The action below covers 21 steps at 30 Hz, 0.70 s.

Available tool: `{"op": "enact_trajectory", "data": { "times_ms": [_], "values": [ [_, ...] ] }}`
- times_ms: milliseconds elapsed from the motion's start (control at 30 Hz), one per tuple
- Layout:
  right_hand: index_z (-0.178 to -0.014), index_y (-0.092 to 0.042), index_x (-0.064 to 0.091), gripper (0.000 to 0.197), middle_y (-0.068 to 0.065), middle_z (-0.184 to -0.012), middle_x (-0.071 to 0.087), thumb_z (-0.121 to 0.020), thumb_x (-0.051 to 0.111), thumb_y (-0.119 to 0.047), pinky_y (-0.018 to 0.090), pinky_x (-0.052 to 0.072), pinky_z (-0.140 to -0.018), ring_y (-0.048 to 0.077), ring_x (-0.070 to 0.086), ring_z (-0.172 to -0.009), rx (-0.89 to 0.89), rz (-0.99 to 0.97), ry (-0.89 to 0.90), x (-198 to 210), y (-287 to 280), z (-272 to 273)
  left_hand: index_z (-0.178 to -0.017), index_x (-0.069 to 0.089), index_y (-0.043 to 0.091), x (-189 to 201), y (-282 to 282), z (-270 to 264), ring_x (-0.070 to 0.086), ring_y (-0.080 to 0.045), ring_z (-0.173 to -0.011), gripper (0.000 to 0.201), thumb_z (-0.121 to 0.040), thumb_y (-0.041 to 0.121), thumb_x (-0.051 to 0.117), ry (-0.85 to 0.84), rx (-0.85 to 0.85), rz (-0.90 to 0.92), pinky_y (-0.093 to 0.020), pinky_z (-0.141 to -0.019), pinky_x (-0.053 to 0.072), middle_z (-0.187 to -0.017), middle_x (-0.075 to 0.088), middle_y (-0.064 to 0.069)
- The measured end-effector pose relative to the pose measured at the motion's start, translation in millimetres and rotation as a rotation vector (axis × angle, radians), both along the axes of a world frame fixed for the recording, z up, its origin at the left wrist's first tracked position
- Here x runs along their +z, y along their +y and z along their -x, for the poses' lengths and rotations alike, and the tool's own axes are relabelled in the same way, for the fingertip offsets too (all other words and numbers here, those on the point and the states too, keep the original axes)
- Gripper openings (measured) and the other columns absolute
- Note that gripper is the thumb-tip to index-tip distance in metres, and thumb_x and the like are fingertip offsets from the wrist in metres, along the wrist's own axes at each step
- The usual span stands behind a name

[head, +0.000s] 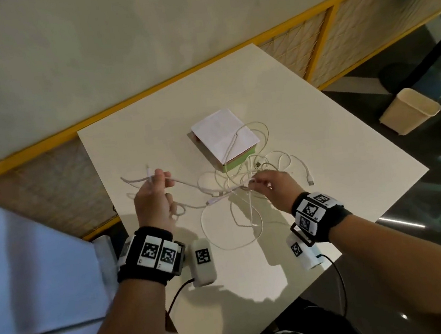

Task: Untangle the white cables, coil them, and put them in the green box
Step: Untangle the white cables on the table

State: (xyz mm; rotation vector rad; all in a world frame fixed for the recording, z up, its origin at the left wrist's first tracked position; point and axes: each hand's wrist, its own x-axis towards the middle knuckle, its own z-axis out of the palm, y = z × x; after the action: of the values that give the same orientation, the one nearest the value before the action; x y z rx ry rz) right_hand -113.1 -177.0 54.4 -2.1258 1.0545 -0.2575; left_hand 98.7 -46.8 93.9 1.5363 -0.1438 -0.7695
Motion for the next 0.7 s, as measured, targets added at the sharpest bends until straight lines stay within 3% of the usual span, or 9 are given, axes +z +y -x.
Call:
{"op": "enact_trajectory", "data": {
  "times_ms": [100, 167, 200, 267, 333, 400, 500, 600, 700],
  "values": [
    [-0.084, -0.005, 0.067, 0.02, 0.011, -0.08, 0.071, -0.089, 0.06, -0.024, 0.022, 0.04, -0.065, 0.024, 0.059, -0.071, -0.031, 0.118, -0.15, 20.8, 4.1, -10.5, -0.09, 0.067, 0.02, -7.8, 4.0, 17.2, 0.031, -0.007, -0.042, 0.032, -0.089, 0.049, 0.054, 0.005, -0.204, -0.054, -0.018, -0.035, 0.022, -0.083, 0.06, -0.001],
    [-0.087, -0.006, 0.067, 0.026, 0.012, -0.077, 0.071, -0.09, 0.056, -0.029, 0.031, 0.046, -0.067, 0.028, 0.062, -0.068, 0.022, 0.198, -0.154, 32.0, 7.2, -20.3, -0.087, 0.068, 0.02, -4.7, 1.0, 38.0, 0.027, -0.005, -0.036, 0.033, -0.079, 0.052, 0.062, 0.003, -0.355, -0.022, -0.015, -0.035, 0.02, -0.081, 0.055, -0.007],
    [-0.089, -0.007, 0.066, 0.031, 0.013, -0.075, 0.071, -0.091, 0.051, -0.033, 0.035, 0.048, -0.065, 0.029, 0.062, -0.066, 0.076, 0.22, -0.14, 37.1, 9.1, -24.7, -0.084, 0.067, 0.019, -0.7, -1.9, 48.8, 0.026, -0.003, -0.034, 0.032, -0.076, 0.05, 0.066, -0.001, -0.419, -0.015, -0.014, -0.037, 0.021, -0.075, 0.054, -0.006],
    [-0.094, -0.009, 0.064, 0.04, 0.011, -0.077, 0.07, -0.091, 0.04, -0.041, 0.034, 0.048, -0.061, 0.027, 0.061, -0.064, 0.193, 0.235, -0.129, 43.9, 13.6, -32.4, -0.075, 0.062, 0.018, 8.1, -11.5, 66.5, 0.032, 0.0, -0.03, 0.021, -0.084, 0.037, 0.066, -0.019, -0.465, -0.009, -0.016, -0.04, 0.024, -0.05, 0.052, 0.011],
    [-0.097, -0.009, 0.063, 0.034, 0.008, -0.08, 0.07, -0.093, 0.043, -0.036, 0.033, 0.047, -0.064, 0.022, 0.06, -0.068, 0.252, 0.199, -0.173, 47.5, 15.0, -35.9, -0.065, 0.059, 0.02, 11.8, -21.2, 73.6, 0.033, 0.0, -0.03, 0.029, -0.091, 0.031, 0.06, -0.025, -0.405, -0.005, -0.016, -0.038, 0.026, -0.036, 0.041, 0.012],
    [-0.096, -0.009, 0.062, 0.023, 0.007, -0.079, 0.068, -0.093, 0.051, -0.029, 0.032, 0.046, -0.066, 0.021, 0.058, -0.068, 0.272, 0.137, -0.192, 45.7, 13.0, -34.5, -0.065, 0.061, 0.019, 12.1, -26.9, 73.2, 0.028, -0.003, -0.032, 0.027, -0.09, 0.026, 0.062, 0.034, -0.314, 0.037, -0.014, -0.035, 0.023, -0.043, 0.04, 0.01],
    [-0.083, -0.011, 0.057, 0.019, 0.012, -0.071, 0.062, -0.091, 0.054, -0.029, 0.036, 0.044, -0.064, 0.027, 0.055, -0.064, 0.298, 0.014, -0.119, 36.6, 7.4, -23.9, -0.075, 0.069, 0.019, 19.7, -27.8, 64.9, 0.026, -0.004, -0.033, 0.015, -0.089, 0.018, 0.064, 0.047, -0.247, 0.092, -0.016, -0.034, 0.019, -0.056, 0.06, 0.001],
    [-0.069, -0.022, 0.048, 0.025, 0.014, -0.071, 0.061, -0.093, 0.052, -0.028, 0.036, 0.044, -0.066, 0.028, 0.056, -0.067, 0.278, -0.128, -0.077, 27.1, 2.3, -14.0, -0.08, 0.06, 0.013, 31.1, -31.5, 52.8, 0.022, -0.006, -0.031, 0.013, -0.091, 0.018, 0.058, 0.075, -0.188, 0.185, -0.021, -0.035, 0.016, -0.081, 0.074, -0.015],
    [-0.071, -0.019, 0.051, 0.025, 0.006, -0.07, 0.062, -0.094, 0.049, -0.027, 0.031, 0.044, -0.067, 0.023, 0.056, -0.068, 0.288, -0.164, -0.089, 21.9, -1.2, -17.2, -0.074, 0.057, 0.015, 36.8, -33.8, 54.2, 0.024, -0.005, -0.029, 0.018, -0.091, 0.01, 0.058, 0.073, -0.217, 0.232, -0.015, -0.034, 0.019, -0.078, 0.072, -0.012]
  ]
}}
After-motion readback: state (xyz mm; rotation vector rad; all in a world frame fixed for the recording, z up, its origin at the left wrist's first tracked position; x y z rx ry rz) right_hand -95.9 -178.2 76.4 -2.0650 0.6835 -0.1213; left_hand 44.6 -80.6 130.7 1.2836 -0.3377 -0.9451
